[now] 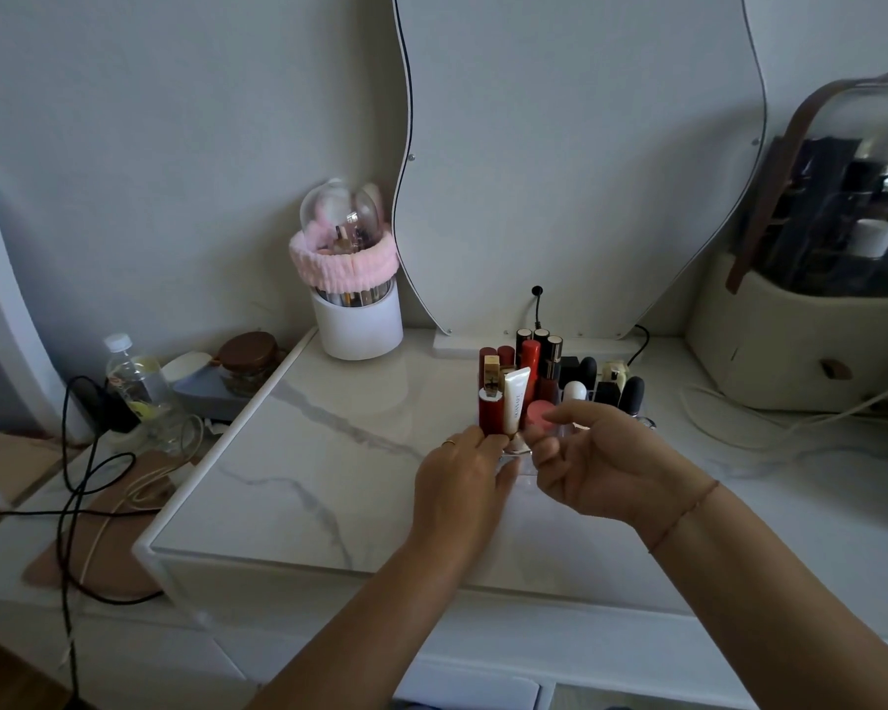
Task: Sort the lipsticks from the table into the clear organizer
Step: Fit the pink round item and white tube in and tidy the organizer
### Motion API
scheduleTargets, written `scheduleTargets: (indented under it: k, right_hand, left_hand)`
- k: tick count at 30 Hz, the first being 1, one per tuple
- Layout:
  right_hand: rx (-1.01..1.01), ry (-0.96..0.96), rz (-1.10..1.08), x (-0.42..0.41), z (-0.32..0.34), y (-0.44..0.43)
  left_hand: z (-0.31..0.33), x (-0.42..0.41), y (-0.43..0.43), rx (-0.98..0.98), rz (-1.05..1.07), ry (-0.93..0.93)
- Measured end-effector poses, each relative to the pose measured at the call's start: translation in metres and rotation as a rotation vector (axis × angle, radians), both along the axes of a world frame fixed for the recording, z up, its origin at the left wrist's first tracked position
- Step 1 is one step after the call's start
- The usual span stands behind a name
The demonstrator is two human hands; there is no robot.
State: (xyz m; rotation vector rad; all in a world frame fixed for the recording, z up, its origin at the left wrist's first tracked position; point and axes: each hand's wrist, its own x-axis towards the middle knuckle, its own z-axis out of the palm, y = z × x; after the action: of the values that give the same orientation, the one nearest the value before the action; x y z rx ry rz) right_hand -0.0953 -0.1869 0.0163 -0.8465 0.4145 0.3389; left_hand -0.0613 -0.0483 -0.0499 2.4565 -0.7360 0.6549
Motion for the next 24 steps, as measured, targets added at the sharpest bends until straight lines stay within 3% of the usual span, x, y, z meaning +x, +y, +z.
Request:
scheduleTargets:
  k: [3,9,13,18,24]
  right_hand:
    - [-0.059,0.039,0.043,0.004,-0.001,-0.002]
    - [-0.422,0.109,0.282,0.016,0.008,-0.005]
    - [-0.556,0.14,0.374,0.018,0.01,-0.005]
    - [-0.616,0.123,0.42,0.02,0.009,-0.005]
    - [-0.551,0.107,0.376,0.02,0.007,-0.006]
  left_hand:
    - [0.0,0.0,0.0,0.009,0.002,-0.012]
    - [0.001,-0.001,-0.001,0.031,-0.005,0.005]
    - [0.002,-0.001,-0.001,0.04,0.018,-0.006]
    - [0.002,-0.002,-0.002,0.041,0.016,-0.007]
    - [0.002,-0.002,-0.001,0.057,0.031,-0.004]
